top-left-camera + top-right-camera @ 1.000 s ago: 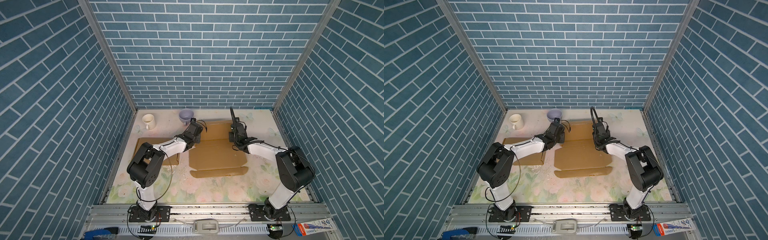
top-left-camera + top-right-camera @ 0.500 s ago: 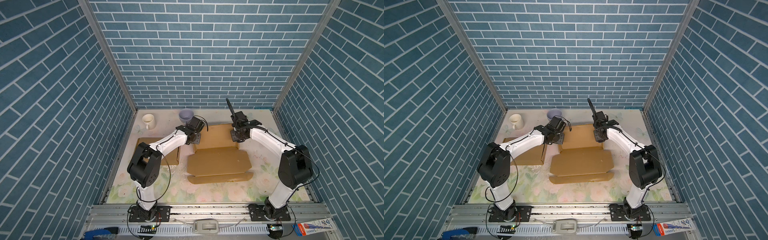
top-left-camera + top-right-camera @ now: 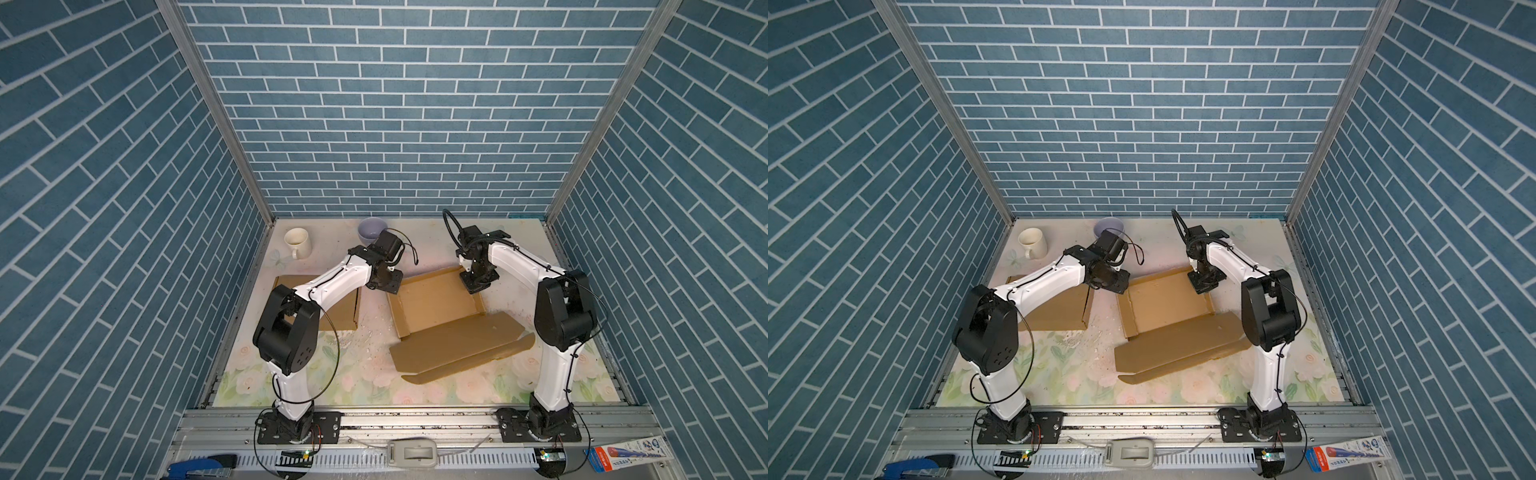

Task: Fold the paper box

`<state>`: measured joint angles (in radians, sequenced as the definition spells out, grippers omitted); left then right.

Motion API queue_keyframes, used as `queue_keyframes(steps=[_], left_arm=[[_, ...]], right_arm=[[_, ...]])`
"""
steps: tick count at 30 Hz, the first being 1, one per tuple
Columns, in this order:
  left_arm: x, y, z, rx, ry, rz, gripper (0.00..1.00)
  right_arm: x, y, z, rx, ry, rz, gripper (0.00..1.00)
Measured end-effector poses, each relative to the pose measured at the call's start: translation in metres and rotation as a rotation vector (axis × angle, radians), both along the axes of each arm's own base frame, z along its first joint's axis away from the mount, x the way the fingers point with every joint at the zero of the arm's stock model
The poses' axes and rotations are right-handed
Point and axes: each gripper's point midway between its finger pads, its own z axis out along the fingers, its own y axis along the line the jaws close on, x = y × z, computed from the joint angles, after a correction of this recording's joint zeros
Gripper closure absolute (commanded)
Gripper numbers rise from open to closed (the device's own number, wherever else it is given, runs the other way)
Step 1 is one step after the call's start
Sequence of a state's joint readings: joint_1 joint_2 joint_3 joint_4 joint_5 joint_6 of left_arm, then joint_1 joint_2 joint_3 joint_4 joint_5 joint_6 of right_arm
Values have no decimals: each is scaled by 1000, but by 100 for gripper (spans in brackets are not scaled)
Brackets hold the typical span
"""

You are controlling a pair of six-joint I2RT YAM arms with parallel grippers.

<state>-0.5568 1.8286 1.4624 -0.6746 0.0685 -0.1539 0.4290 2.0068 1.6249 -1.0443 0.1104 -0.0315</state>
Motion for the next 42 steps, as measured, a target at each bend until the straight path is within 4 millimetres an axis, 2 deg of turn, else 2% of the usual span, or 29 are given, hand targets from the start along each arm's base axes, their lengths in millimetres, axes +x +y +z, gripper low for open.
queue_keyframes(steps=[4, 7, 13, 17, 22, 27, 33, 37, 42], left_arm=[[6, -19, 19, -45, -25, -119, 39], [18, -38, 20, -80, -33, -196, 39], [28, -62, -21, -103, 51, -286, 42], [30, -67, -48, -95, 106, -302, 51], [31, -66, -67, -77, 139, -297, 61], [34, -64, -70, -88, 145, -261, 71], [31, -57, -84, -104, 182, -208, 81], [34, -57, -85, -140, 190, -166, 88], [37, -54, -86, -197, 203, -68, 96]], right_arm=[[11, 6, -3, -7, 19, 40, 95], [19, 11, -5, -7, 25, 57, 87], [26, 19, -13, -16, 47, 89, 79], [26, 23, -17, -14, 59, 96, 74], [27, 24, -15, -9, 60, 98, 62], [28, 27, -10, 7, 49, 90, 52], [35, 32, 20, 74, -22, 66, 48], [45, 33, 52, 132, -108, 30, 47], [59, 23, 92, 197, -227, -55, 47]])
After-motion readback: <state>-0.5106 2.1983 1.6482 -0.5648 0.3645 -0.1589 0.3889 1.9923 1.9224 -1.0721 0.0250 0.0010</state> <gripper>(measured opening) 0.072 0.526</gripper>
